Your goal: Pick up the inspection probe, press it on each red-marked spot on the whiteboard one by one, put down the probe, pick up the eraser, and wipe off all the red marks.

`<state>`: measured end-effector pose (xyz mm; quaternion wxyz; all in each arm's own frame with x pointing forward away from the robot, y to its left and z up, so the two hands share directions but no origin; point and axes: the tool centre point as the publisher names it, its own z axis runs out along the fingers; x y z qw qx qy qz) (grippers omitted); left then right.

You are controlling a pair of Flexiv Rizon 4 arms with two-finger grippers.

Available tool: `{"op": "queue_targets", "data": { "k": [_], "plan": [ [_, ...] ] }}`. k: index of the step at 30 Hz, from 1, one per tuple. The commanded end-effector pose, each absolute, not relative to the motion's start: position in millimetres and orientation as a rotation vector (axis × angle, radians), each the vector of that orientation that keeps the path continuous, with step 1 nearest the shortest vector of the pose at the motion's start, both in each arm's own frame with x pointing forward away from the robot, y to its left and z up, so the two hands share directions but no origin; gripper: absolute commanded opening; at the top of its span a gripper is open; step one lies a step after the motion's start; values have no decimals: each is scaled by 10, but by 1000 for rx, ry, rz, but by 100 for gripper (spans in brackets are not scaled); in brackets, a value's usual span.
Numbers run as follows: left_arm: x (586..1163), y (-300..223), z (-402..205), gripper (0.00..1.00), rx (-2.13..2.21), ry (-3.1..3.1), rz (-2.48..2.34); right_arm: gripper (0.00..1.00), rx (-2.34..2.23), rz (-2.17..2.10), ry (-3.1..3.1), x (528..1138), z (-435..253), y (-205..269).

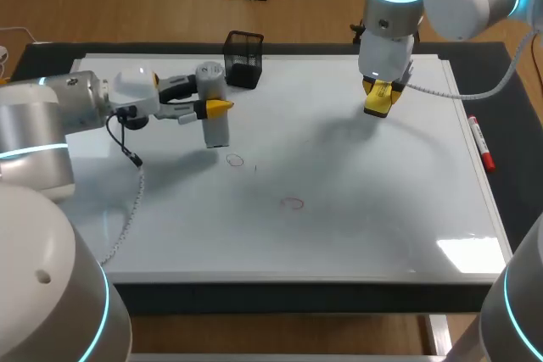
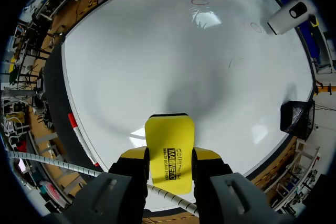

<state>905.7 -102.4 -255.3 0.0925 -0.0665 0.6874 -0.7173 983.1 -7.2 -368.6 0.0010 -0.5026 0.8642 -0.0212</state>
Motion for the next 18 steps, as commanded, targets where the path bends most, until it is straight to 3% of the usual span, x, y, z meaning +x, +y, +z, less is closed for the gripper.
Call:
{"op": "queue_targets", "data": {
  "k": [1,18],
  "plan": [
    [9058,-824,-2450,0,-223,2030,-2116,0,-1581,-72,2714,9841,-3680,-75],
    [9301,122,-2321,0,-390,1934,-1993,0,-1581,-72,2714,9841,-3680,-75]
  ]
}}
